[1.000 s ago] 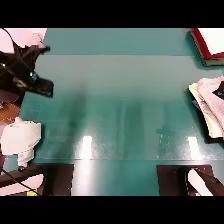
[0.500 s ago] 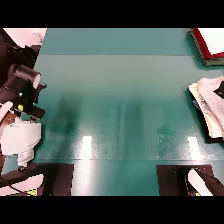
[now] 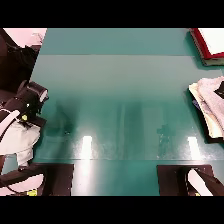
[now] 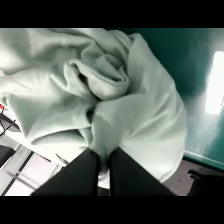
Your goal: Fold the shirts.
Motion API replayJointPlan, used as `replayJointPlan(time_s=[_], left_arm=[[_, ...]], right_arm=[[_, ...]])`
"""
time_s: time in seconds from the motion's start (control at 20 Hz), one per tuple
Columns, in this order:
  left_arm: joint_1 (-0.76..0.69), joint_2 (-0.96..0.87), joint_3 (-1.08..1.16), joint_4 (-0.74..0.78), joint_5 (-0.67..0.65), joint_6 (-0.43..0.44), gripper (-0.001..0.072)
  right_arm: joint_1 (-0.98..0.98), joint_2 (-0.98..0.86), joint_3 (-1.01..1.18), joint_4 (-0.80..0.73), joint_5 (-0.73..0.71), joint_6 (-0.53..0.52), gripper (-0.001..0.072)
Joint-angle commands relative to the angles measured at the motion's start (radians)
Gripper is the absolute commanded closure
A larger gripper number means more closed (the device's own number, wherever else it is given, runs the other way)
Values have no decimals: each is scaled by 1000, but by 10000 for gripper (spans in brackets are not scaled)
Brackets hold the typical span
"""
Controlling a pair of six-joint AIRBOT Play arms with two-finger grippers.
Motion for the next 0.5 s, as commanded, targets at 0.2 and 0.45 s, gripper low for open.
replayJointPlan(time_s=[0.2,0.45], left_arm=[[-3,83,650,-454,18,154,684],[-37,82,1025,-1174,136,280,685]], right_arm=[[1,0,1,12,-1,1,693],[1,0,1,136,-30,1,694]])
